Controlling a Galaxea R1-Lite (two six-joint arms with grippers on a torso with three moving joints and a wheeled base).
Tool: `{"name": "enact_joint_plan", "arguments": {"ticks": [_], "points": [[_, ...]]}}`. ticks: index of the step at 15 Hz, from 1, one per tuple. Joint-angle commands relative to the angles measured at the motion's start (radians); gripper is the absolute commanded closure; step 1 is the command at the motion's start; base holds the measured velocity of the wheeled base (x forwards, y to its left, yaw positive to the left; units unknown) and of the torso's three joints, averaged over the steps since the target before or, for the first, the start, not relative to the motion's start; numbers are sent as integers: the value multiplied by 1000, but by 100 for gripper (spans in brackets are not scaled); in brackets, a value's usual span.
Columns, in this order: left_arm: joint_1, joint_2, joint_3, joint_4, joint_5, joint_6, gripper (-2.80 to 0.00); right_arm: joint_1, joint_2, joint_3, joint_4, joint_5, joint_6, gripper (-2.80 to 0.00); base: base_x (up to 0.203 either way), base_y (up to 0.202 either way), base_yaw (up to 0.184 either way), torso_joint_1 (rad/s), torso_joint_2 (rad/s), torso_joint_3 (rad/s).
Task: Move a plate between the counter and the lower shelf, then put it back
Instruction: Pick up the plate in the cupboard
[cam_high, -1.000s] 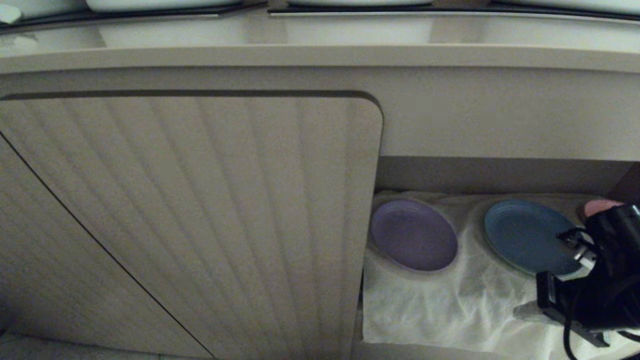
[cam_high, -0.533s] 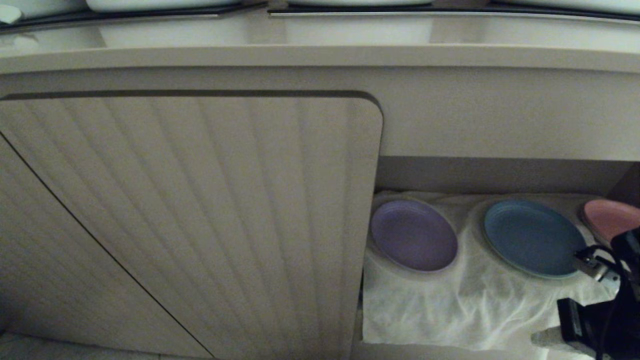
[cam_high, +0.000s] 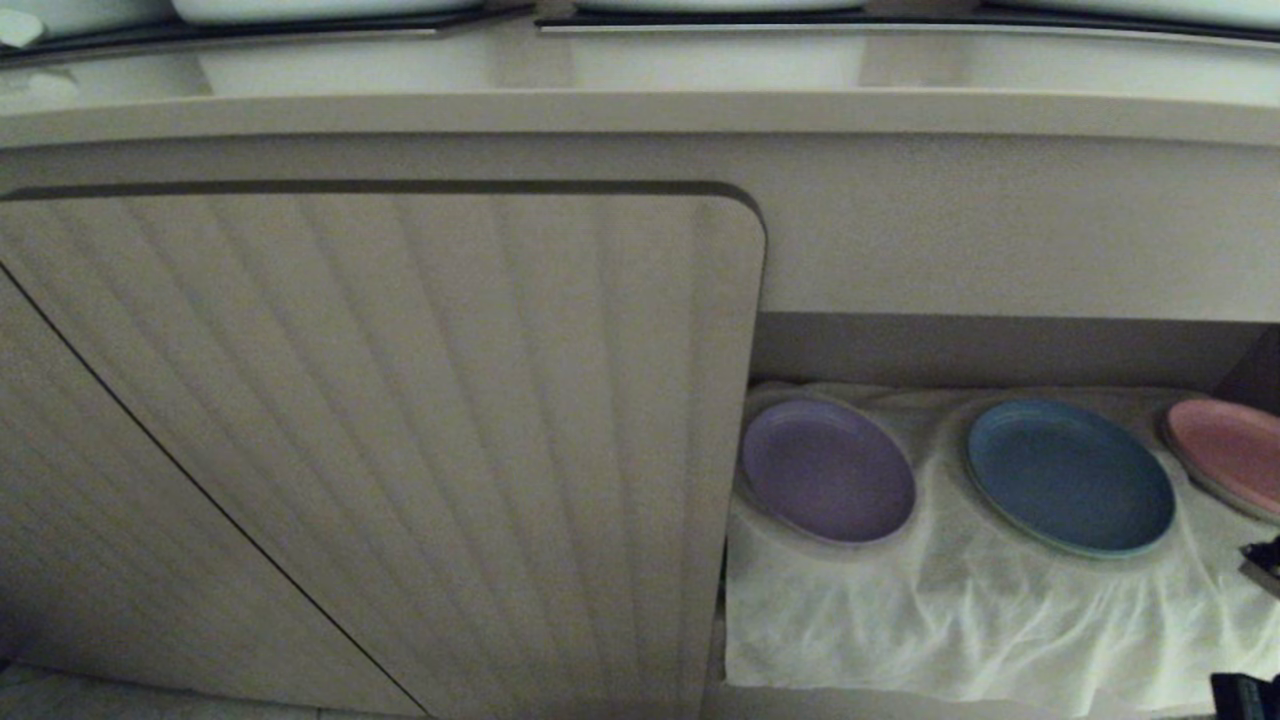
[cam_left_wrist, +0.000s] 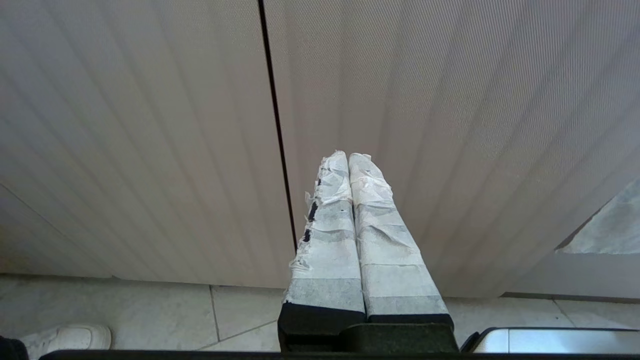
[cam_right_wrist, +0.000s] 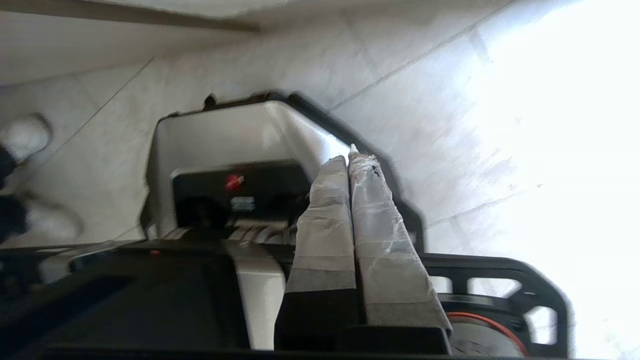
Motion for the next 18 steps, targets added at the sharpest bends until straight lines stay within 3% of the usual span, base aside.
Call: {"name": "enact_joint_plan", "arguments": {"ticks": [1, 10, 14, 18], "points": [[0, 0, 0, 0, 0, 0, 0, 1, -128, 3, 20, -17, -11, 0, 0, 0, 0, 0, 0, 0], [0, 0, 0, 0, 0, 0, 0, 2, -582, 73, 38, -144, -200, 0, 0, 0, 0, 0, 0, 0], [0, 0, 0, 0, 0, 0, 0, 0, -728, 191, -99, -202, -250, 0, 0, 0, 0, 0, 0, 0], [0, 0, 0, 0, 0, 0, 0, -41, -844, 270, -179, -206, -272, 0, 0, 0, 0, 0, 0, 0]]}}
